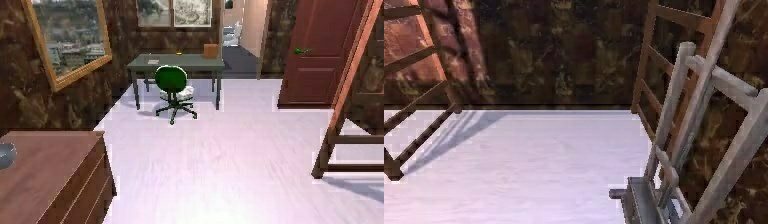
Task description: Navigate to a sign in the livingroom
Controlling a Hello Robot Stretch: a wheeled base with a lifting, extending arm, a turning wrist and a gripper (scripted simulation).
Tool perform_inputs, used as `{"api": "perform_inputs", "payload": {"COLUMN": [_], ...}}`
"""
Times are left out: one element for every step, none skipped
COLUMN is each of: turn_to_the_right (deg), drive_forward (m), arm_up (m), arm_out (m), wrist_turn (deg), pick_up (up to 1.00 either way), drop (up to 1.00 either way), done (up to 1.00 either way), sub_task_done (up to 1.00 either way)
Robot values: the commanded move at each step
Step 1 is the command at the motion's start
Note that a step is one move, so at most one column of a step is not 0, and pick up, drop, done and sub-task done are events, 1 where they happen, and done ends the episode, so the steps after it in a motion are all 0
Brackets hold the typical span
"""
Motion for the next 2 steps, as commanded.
{"api": "perform_inputs", "payload": {"turn_to_the_right": [15.0, 0.0], "drive_forward": [0.0, 1.0], "arm_up": [0.0, 0.0], "arm_out": [0.0, 0.0], "wrist_turn": [0.0, 0.0], "pick_up": [0.0, 0.0], "drop": [0.0, 0.0], "done": [0.0, 0.0], "sub_task_done": [0.0, 0.0]}}
